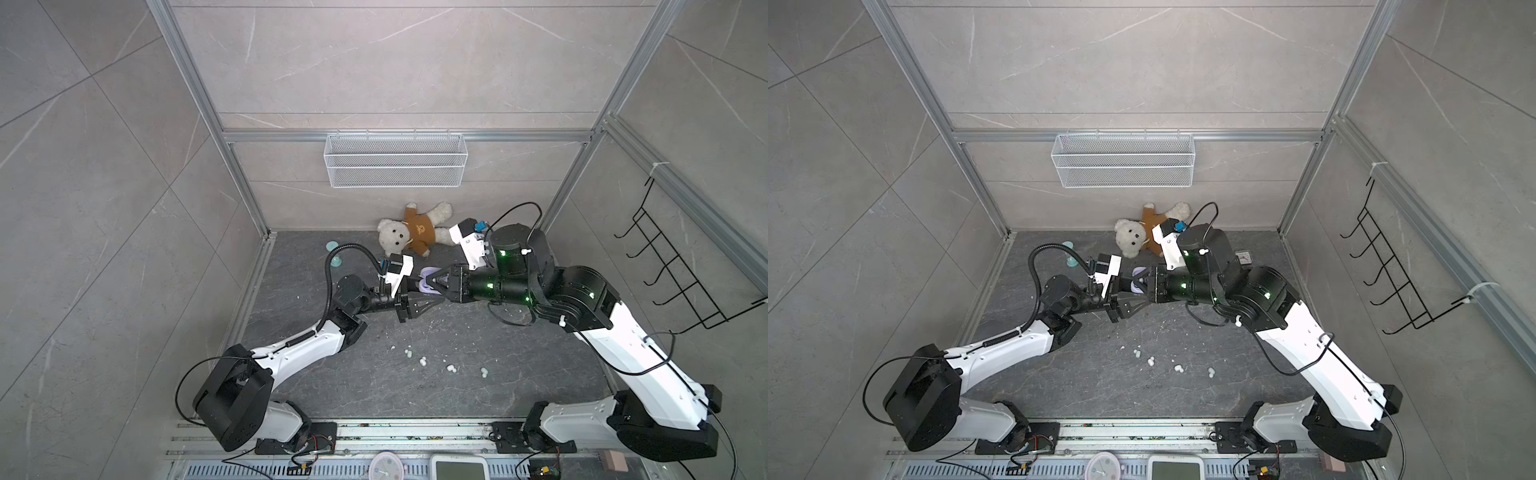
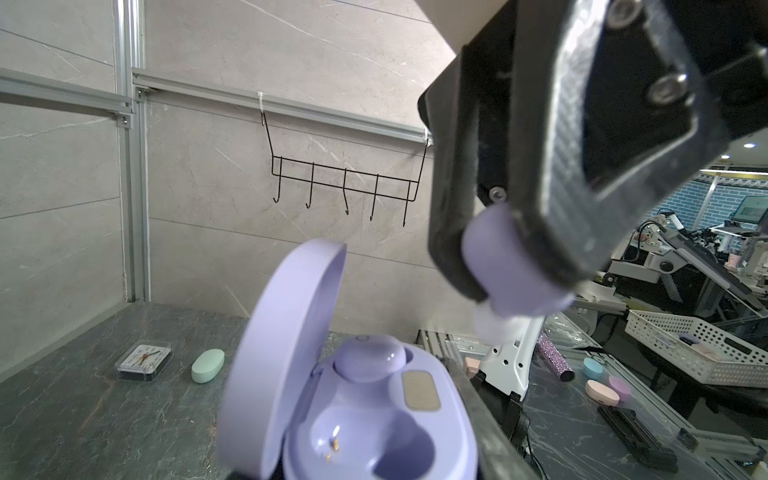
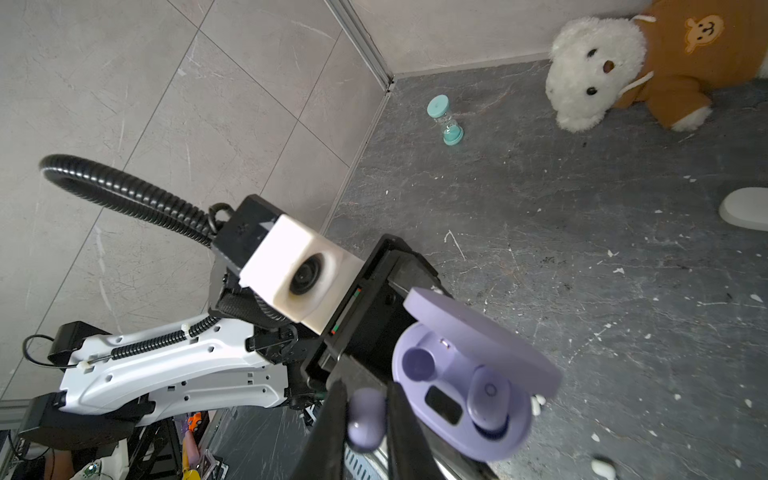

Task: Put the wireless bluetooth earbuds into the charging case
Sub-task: 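Lower the lavender earbud into the empty case slot with the right gripper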

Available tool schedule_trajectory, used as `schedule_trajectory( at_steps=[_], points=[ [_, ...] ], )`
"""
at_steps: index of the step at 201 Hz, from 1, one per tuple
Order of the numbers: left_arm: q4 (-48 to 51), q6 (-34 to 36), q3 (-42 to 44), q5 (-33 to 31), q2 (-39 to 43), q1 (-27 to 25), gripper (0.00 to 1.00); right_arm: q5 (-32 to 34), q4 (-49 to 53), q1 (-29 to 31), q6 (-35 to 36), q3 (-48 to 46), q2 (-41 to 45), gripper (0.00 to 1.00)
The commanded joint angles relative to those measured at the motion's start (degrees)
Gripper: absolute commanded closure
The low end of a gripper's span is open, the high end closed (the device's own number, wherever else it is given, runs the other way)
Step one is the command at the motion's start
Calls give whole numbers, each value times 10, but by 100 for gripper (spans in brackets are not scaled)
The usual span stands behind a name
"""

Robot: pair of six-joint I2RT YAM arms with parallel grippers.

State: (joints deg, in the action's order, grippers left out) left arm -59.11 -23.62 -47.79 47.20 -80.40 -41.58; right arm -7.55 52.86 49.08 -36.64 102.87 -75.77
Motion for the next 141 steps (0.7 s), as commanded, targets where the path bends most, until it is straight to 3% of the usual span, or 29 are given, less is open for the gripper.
schedule_trajectory(
  at_steps=[1, 141],
  points=[
    [-53, -14, -14, 13, 22, 0, 87, -10, -31, -1, -15, -15, 5, 81],
    [-53, -17, -11, 13, 31, -3, 87, -1, -50, -3, -32, -45, 9, 81]
  ],
)
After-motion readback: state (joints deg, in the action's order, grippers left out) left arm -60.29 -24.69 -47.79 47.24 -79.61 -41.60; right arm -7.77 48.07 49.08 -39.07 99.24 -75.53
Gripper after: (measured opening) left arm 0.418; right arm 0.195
